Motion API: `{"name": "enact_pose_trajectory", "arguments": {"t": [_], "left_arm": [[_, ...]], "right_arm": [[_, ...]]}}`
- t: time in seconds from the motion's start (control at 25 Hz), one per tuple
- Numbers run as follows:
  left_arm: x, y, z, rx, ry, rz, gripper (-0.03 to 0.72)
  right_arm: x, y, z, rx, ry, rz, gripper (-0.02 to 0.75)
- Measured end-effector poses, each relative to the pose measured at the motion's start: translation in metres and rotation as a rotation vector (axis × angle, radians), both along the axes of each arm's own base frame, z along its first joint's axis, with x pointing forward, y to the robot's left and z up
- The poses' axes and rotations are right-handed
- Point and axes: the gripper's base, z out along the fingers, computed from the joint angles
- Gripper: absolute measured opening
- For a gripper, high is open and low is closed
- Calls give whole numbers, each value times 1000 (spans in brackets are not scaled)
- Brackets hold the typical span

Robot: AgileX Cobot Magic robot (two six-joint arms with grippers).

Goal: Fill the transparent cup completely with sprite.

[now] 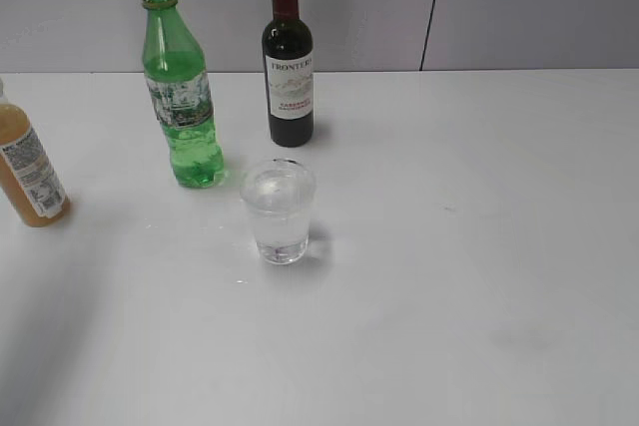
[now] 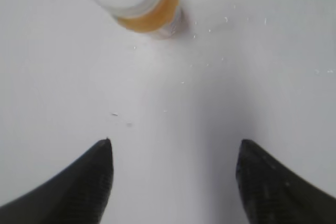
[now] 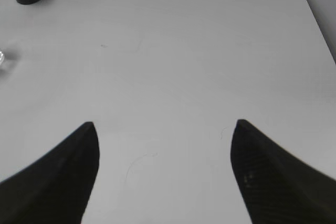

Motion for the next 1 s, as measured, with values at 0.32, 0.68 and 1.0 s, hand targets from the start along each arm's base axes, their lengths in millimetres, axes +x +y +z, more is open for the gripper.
{"name": "enact_pose_trajectory", "arguments": {"t": [0.32,0.68,1.0], "left_arm": [[-41,7,-5,1,14,15,557],[-93,11,-14,-4,6,33,555],[-145,15,-47,-4,61,56,552]], "right_arm": [[0,0,0,0,0,0,590],[0,0,0,0,0,0,590],[0,0,0,0,0,0,590]]}}
